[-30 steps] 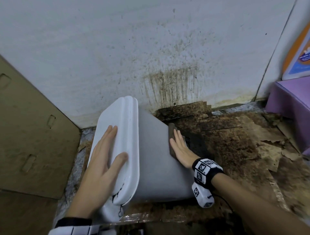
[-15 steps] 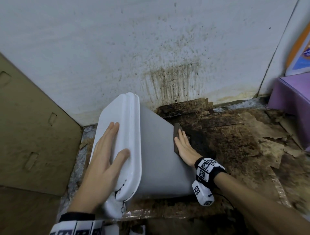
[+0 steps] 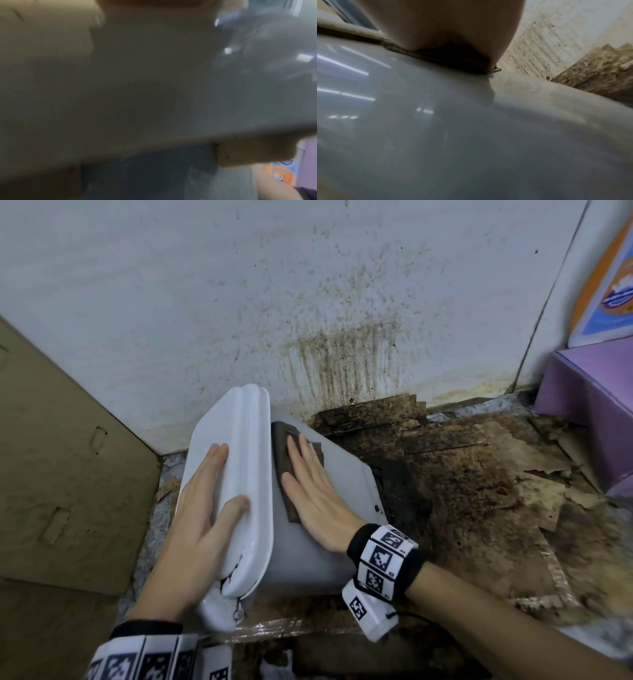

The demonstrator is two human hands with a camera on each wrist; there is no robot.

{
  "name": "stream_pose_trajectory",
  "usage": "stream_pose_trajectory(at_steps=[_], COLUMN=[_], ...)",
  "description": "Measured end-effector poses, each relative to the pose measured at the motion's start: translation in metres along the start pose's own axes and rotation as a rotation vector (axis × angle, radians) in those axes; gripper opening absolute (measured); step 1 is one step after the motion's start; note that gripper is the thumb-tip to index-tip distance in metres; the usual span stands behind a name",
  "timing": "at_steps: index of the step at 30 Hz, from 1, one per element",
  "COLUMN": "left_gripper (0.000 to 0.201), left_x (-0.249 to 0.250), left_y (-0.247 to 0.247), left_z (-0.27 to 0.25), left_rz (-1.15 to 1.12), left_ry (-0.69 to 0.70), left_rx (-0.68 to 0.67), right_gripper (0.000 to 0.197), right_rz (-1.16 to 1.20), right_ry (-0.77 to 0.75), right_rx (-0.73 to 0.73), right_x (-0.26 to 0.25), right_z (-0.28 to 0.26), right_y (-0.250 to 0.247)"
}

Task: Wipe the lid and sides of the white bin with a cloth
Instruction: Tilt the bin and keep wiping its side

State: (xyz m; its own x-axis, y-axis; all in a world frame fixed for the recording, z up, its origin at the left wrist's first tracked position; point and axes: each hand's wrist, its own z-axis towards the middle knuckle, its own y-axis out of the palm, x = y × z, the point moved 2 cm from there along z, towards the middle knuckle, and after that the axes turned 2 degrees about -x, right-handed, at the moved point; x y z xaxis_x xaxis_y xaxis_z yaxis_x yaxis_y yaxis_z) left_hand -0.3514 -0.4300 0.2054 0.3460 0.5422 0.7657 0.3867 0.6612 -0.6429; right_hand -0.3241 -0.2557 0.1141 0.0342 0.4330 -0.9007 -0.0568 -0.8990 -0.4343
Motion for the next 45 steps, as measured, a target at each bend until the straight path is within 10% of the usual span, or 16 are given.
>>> stream_pose_trajectory(at_steps=[18, 33, 45], left_gripper=[0.068, 0.069, 0.070], left_x=[0.004, 0.006, 0.004], left_y=[0.001, 0.003, 0.003], left_z=[0.000, 0.001, 0.001], left_rz=[-0.040, 0.003, 0.010], left_ry=[0.006, 0.007, 0.022], left_rx=[-0.005, -0.016, -0.009], right_gripper=[0.061, 0.045, 0.059], right_rz=[0.021, -0.292, 0.034], right_ry=[0.475, 0.165, -0.037], right_rx=[0.015, -0.065, 0.109], right_x=[0.115, 0.062, -0.012], right_z=[-0.007, -0.004, -0.016], right_y=[-0.040, -0.019, 0.003])
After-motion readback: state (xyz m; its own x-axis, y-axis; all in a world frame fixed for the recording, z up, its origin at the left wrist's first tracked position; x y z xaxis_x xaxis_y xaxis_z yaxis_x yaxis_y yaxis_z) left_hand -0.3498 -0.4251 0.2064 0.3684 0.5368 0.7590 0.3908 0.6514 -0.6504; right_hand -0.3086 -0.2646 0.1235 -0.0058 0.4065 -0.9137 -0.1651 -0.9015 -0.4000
